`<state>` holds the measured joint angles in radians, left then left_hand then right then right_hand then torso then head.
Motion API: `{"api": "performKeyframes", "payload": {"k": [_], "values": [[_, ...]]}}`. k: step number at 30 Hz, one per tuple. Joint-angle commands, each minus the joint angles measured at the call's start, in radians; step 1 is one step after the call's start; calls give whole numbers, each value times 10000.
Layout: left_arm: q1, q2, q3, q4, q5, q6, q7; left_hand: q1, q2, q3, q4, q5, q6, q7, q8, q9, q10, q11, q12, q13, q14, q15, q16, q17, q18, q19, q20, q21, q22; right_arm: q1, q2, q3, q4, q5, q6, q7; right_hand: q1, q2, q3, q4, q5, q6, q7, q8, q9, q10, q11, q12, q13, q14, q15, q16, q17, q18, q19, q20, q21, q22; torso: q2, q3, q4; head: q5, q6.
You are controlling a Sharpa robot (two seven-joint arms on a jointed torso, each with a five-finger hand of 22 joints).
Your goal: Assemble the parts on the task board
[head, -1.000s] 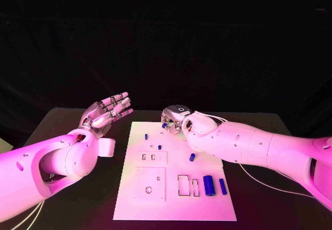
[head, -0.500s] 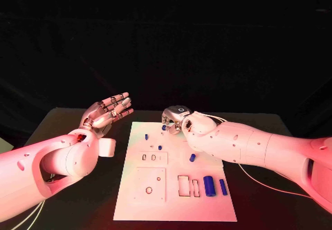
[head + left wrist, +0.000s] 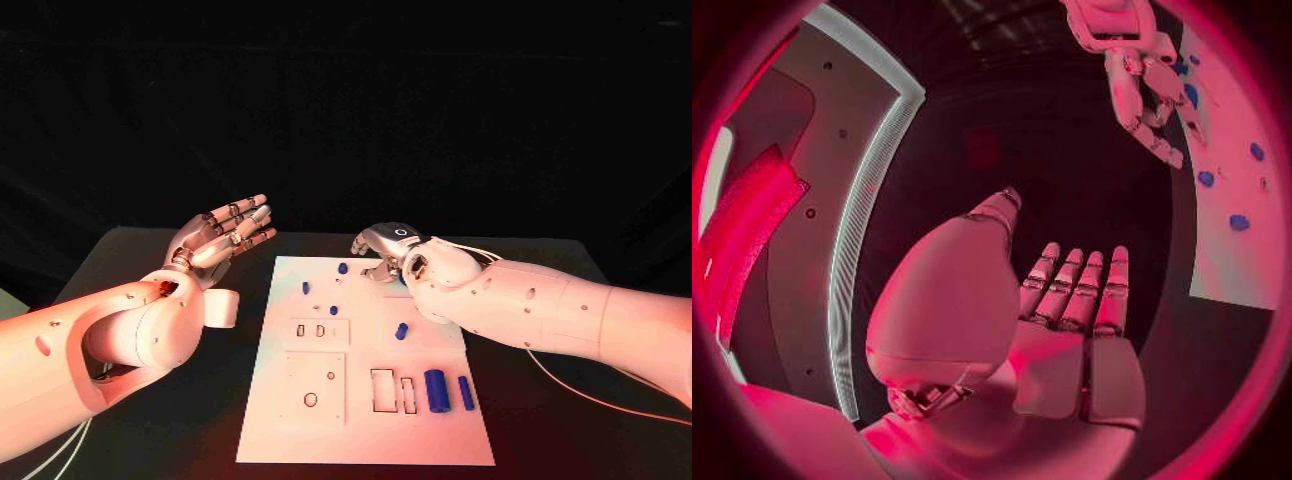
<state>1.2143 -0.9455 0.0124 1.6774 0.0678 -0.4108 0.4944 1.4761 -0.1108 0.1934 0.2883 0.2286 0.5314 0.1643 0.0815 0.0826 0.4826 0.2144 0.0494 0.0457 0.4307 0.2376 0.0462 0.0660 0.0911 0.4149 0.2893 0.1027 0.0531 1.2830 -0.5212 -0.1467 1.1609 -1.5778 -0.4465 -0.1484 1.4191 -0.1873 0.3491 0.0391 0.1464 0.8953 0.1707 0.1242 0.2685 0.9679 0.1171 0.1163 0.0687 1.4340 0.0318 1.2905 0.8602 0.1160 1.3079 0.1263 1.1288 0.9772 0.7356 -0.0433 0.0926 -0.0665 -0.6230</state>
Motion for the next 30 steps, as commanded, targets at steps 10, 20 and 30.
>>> {"api": "performKeyframes", "payload": {"k": [10, 20, 30], "values": [[27, 4, 8, -221, 54, 406, 111, 31, -42, -72, -28, -21, 34, 806, 29, 3, -83, -45, -61, -13, 93, 128, 0, -5, -37, 319, 17, 67, 38, 408, -2408, 134, 1882, 2291, -617, 173, -809, -506, -196, 1132, 89, 388, -112, 72, -75, 3241, -429, 957, 568, 617, -355, 1292, 2639, -510, 1331, -240, 2177, 2915, -35, 109, -316, 63, 144], [17, 183, 3, -468, 52, 627, 105, 23, -26, -89, -25, -20, 34, 783, 19, -2, -99, -77, -60, -13, 259, 169, 35, 16, 12, 613, 13, 163, 80, 485, -2773, 142, 1576, 3316, 1109, -856, 589, -104, -2570, 2484, 740, -456, -161, 1197, 353, 5157, -492, 13344, 13625, 1062, -386, 2396, 5527, -758, 1767, -313, 3130, 4259, -4, 163, -358, 80, 132], [10, 290, 0, -606, 36, 677, 97, 25, -22, -90, -26, -19, 36, 778, 17, -2, -102, -84, -61, -13, 257, 173, 36, 14, 19, 654, 14, 177, 86, 262, -2388, 130, 976, 3475, 1649, -1007, 401, 22, -2657, 2496, 960, -742, -72, 1585, 393, 6029, -387, 14545, 15021, 1273, -274, 2703, 6644, -980, 2249, -190, 3875, 5234, -15, 155, -265, 45, 18]]}}
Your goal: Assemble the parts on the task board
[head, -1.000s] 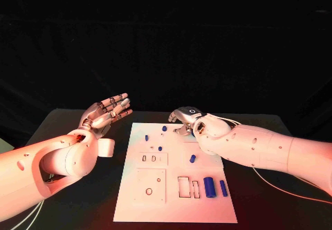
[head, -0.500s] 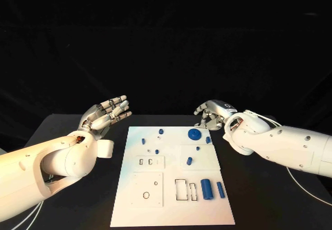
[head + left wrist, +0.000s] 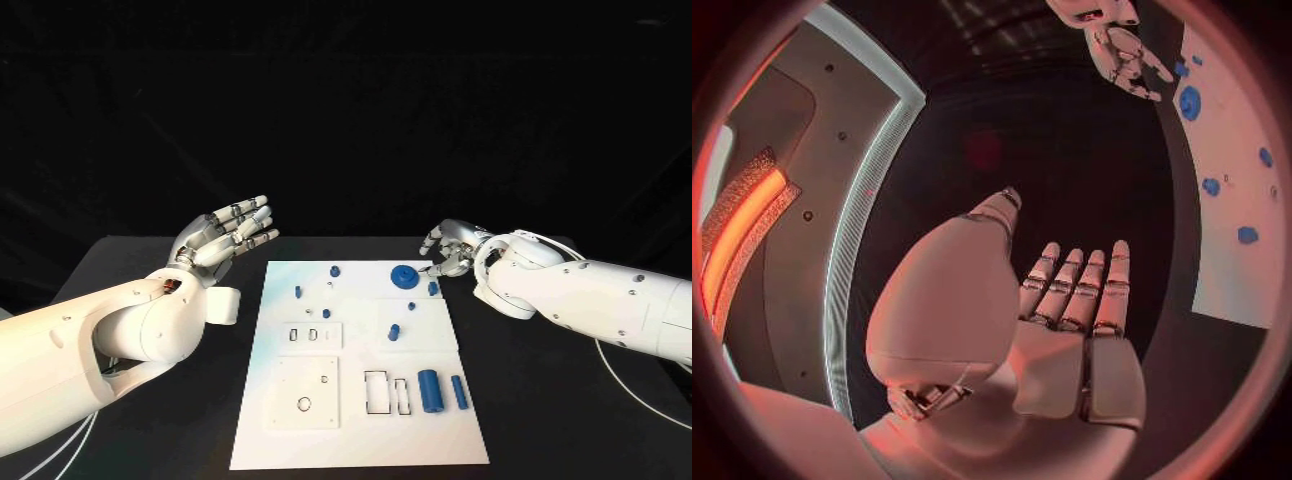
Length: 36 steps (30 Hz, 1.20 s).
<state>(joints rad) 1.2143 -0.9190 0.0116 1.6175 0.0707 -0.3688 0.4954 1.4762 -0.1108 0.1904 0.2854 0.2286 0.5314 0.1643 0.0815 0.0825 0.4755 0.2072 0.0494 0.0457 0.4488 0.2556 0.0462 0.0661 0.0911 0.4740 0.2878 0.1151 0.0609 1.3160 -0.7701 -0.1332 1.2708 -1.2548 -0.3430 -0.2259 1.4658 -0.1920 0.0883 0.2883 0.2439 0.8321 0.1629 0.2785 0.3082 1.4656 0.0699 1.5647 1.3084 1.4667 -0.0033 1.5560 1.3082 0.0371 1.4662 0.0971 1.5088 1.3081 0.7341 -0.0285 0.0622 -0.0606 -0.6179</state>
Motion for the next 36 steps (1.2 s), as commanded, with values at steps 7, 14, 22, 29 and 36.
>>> {"api": "performKeyframes", "payload": {"k": [7, 14, 22, 29, 36], "values": [[9, 38, 8, -29, -5, 256, 82, 24, -22, -61, 3, -19, 36, 778, 17, -1, -30, -12, -61, -13, 77, -6, 36, 12, 19, 64, 30, 53, 8, -215, 373, -11, -351, 281, 636, -182, -157, 77, -85, 9, -120, -137, 15, 98, -4, 1052, 98, 61, 2624, 965, 94, 70, 2259, -228, 744, 118, 191, 2076, 7, 12, 31, -2, -103], [9, 38, 7, -43, -16, 249, 72, 32, -15, -59, -2, -17, 45, 772, 17, -1, -38, -20, -61, -13, 62, -3, 33, 8, 26, 77, 32, 60, 10, -267, 529, -12, -413, 293, 498, -135, -204, 116, -83, 10, -120, -141, 18, 134, -4, 1052, 103, 61, 2624, 980, 101, 87, 2334, -256, 802, 126, 275, 2185, 6, 14, 25, 27, -166], [9, 30, 7, -47, -18, 240, 54, 32, -15, -59, -2, -17, 45, 772, 17, -1, -38, -20, -61, -13, 62, -3, 33, 8, 26, 77, 32, 60, 10, -279, 648, -13, -462, 298, 395, -138, -238, 154, -75, 7, -119, -134, 18, 166, -3, 1052, 106, 61, 2624, 988, 106, 95, 2370, -279, 850, 133, 345, 2275, 6, 19, 16, 40, -192], [9, 28, 7, -53, -19, 232, 26, 32, -15, -59, -2, -17, 45, 772, 17, -1, -38, -20, -61, -13, 62, -3, 33, 8, 26, 77, 32, 60, 10, -281, 738, -13, -516, 299, 361, -129, -215, 235, -11, -12, -108, -79, 11, 229, 3, 1052, 103, 61, 2624, 992, 104, 100, 2391, -289, 873, 137, 379, 2318, 13, 23, 18, 44, -198], [9, 26, 7, -57, -21, 242, -3, 41, -5, -54, -7, -17, 54, 769, 17, 0, -41, -23, -61, -13, 36, 1, 27, 2, 31, 87, 33, 66, 11, -287, 838, -14, -603, 195, 302, -133, -77, 327, 137, -65, -149, -3, 1, 306, 1, 1052, 95, 61, 2624, 994, 91, 104, 2405, -302, 900, 131, 420, 2372, 12, 21, 28, 44, -226]]}}
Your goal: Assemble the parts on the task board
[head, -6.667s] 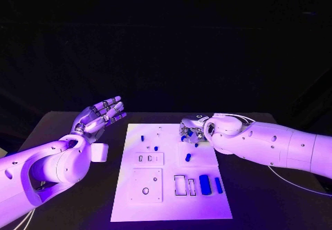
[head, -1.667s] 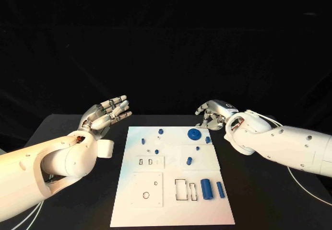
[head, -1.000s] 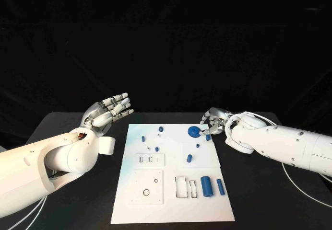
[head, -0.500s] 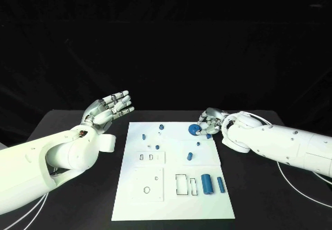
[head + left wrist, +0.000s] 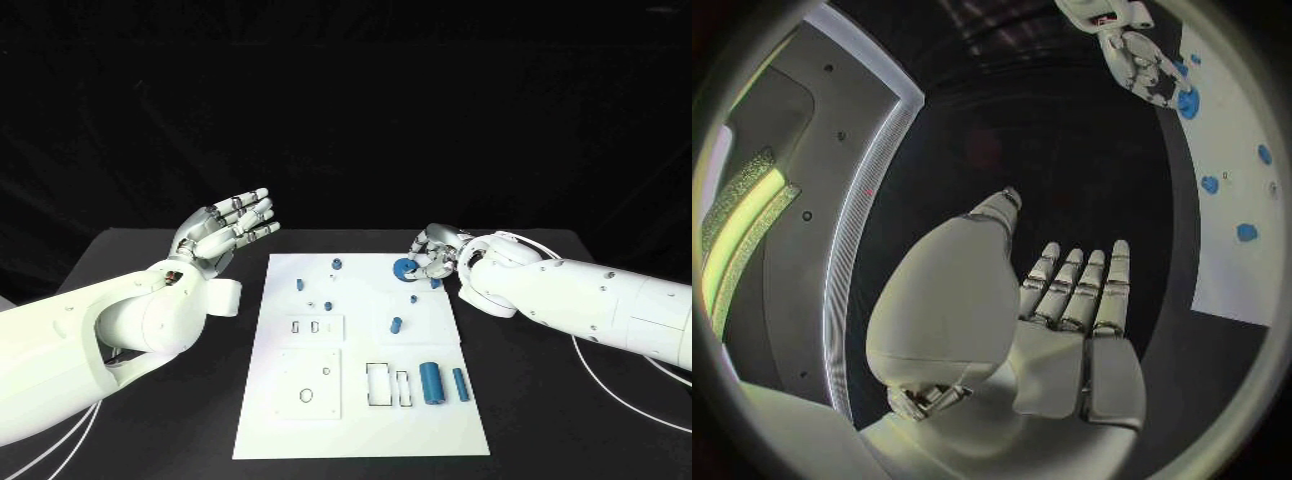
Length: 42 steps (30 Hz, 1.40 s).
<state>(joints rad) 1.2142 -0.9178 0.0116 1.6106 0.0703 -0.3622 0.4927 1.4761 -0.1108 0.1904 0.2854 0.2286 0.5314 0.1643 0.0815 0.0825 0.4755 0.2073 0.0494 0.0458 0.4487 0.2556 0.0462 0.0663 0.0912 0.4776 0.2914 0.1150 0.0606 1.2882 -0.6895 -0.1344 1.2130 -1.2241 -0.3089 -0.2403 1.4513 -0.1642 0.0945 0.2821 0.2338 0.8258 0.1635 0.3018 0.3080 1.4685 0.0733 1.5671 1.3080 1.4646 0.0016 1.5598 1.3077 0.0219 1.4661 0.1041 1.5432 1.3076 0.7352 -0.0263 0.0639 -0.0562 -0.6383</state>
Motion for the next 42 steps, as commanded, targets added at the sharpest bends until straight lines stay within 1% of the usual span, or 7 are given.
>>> {"api": "performKeyframes", "payload": {"k": [1, 15, 18, 22, 31, 38, 42], "values": [[11, 13, 8, 11, -18, 178, 20, 41, -5, -54, -7, -17, 54, 769, 17, 0, -42, -24, -61, -14, 37, 1, 27, 1, 30, 51, -3, 66, 13, -11, 46, -2, -39, -141, -48, 9, 99, 65, 107, -14, -84, 78, -7, 87, 3, 1023, 61, 37, 2628, 1013, 37, 65, 2404, -151, 902, 59, 79, 2380, 2, -1, 13, 1, -24], [11, 3, 8, 7, -22, 196, -19, 51, 8, -47, -11, -19, 62, 769, 17, 0, -49, -23, -61, -14, 29, 3, 21, -3, 34, 66, -3, 72, 14, -87, 213, -20, -133, -1040, -204, -149, 462, 110, 453, -155, -276, 402, -58, 228, -21, 1023, 23, 37, 2628, 1029, -20, 81, 2481, -214, 1037, 18, 263, 2616, -5, 6, -7, 21, -12], [11, 0, 8, 5, -24, 196, -29, 51, 8, -47, -11, -19, 62, 769, 17, 0, -49, -23, -61, -14, 29, 3, 21, -3, 34, 66, -3, 72, 14, -100, 228, -24, -110, -1184, -374, -148, 622, 145, 739, -190, -607, 729, -153, 314, -21, 1023, -60, 37, 2628, 1029, -88, 80, 2481, -219, 1047, -36, 276, 2632, -5, 6, 4, 15, -12], [11, -2, 7, 5, -25, 200, -35, 53, 12, -46, -12, -23, 65, 771, 16, 0, -54, -22, -62, -15, 25, 3, 19, -5, 36, 67, -2, 73, 14, -109, 227, -27, -44, -1355, -772, -78, 730, 103, 1058, -221, -574, 958, -244, 322, -29, 1023, -142, 37, 2628, 1026, -159, 77, 2465, -219, 1047, -102, 276, 2632, -10, 1, 5, 23, -8], [11, 3, 7, -13, -26, 220, -42, 55, 17, -45, -13, -28, 77, 773, 18, 2, -63, -19, -63, -15, 21, 3, 17, -7, 37, 63, -2, 73, 13, -120, 197, -26, 524, -2185, -2013, 118, 598, -50, 1455, -155, -259, 1216, -325, 295, -41, 1023, -226, 37, 2628, 1034, -223, 84, 2503, -219, 1047, -170, 276, 2632, -8, 3, -4, 51, 20], [11, 33, 7, -40, -27, 230, -46, 59, 16, -45, -16, -32, 88, 774, 19, 3, -68, -18, -63, -16, 11, 2, 14, -9, 37, 68, -2, 74, 13, -65, 433, -12, 1256, -2469, -2452, 236, 500, -107, 1626, -112, -75, 1246, -339, 245, -56, 1023, -241, 37, 2628, 1036, -235, 85, 2510, -219, 1047, -185, 276, 2632, -4, 7, 15, 57, 65], [11, 63, 6, -59, -27, 236, -49, 59, 16, -45, -16, -32, 88, 774, 19, 3, -68, -18, -63, -16, 11, 2, 14, -9, 37, 68, -2, 74, 13, -39, 718, -7, 1397, -2498, -2466, 265, 490, -127, 1656, -113, -60, 1235, -336, 226, -63, 1023, -241, 37, 2628, 1033, -236, 83, 2497, -219, 1047, -187, 276, 2632, -10, -3, 32, 51, 74]]}}
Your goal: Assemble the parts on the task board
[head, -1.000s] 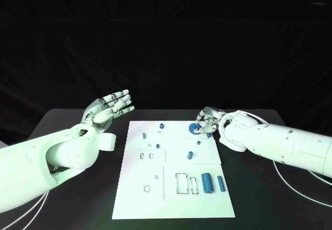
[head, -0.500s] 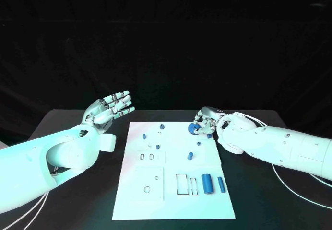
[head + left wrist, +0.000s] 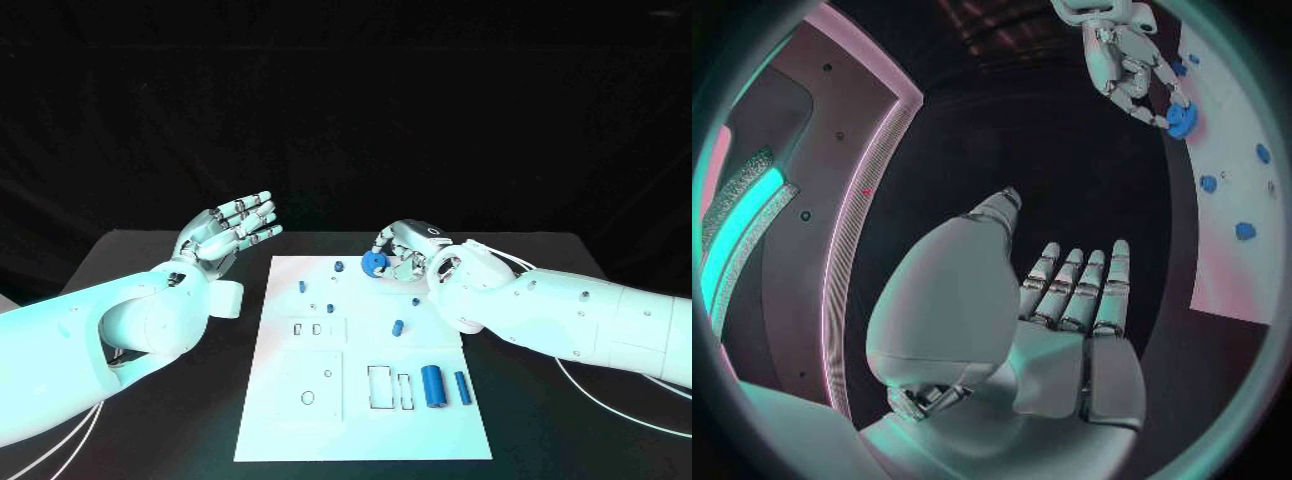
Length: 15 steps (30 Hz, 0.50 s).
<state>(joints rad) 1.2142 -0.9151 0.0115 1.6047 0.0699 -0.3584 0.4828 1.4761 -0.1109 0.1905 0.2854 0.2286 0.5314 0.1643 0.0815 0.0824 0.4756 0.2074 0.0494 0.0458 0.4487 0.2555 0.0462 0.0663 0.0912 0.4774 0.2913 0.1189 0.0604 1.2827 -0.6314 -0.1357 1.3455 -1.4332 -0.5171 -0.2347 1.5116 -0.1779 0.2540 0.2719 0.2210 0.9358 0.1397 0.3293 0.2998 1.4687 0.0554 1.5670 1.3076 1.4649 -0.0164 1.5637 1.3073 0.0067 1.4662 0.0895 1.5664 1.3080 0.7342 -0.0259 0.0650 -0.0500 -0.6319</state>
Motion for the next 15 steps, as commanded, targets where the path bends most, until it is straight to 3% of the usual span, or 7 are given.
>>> {"api": "performKeyframes", "payload": {"k": [1, 9, 15], "values": [[11, 44, 7, -3, -23, 199, 50, 59, 16, -46, -16, -32, 88, 773, 19, 4, -68, -18, -63, -16, 11, 2, 14, -9, 37, 69, -1, 36, 15, 21, 210, 7, 73, -419, -369, 208, -112, 11, 60, -11, 69, 136, -98, -49, 19, 1021, -62, 38, 2632, 1030, -55, 43, 2502, -67, 1046, -40, 44, 2628, 0, -9, 16, -4, 9], [11, 109, 7, -38, -23, 212, 46, 59, 16, -46, -16, -32, 88, 773, 19, 4, -68, -18, -63, -16, 11, 2, 14, -9, 37, 69, -1, 36, 15, -3, 923, -16, -308, -505, -77, 134, -129, -8, 96, -8, 69, 116, -90, -78, 8, 1021, -57, 38, 2632, 1029, -54, 42, 2496, -67, 1046, -41, 44, 2628, 17, -13, -11, 25, 13], [10, 167, 7, -71, -23, 221, 45, 59, 16, -46, -16, -32, 88, 773, 19, 4, -68, -18, -63, -16, 11, 2, 14, -9, 37, 69, -1, 36, 15, -115, 1389, -58, -771, -511, 232, 103, -153, -17, 127, 0, 55, 101, -81, -104, 0, 1021, -51, 38, 2632, 1026, -49, 39, 2482, -67, 1046, -41, 44, 2628, 18, -8, 21, 5, 7]]}}
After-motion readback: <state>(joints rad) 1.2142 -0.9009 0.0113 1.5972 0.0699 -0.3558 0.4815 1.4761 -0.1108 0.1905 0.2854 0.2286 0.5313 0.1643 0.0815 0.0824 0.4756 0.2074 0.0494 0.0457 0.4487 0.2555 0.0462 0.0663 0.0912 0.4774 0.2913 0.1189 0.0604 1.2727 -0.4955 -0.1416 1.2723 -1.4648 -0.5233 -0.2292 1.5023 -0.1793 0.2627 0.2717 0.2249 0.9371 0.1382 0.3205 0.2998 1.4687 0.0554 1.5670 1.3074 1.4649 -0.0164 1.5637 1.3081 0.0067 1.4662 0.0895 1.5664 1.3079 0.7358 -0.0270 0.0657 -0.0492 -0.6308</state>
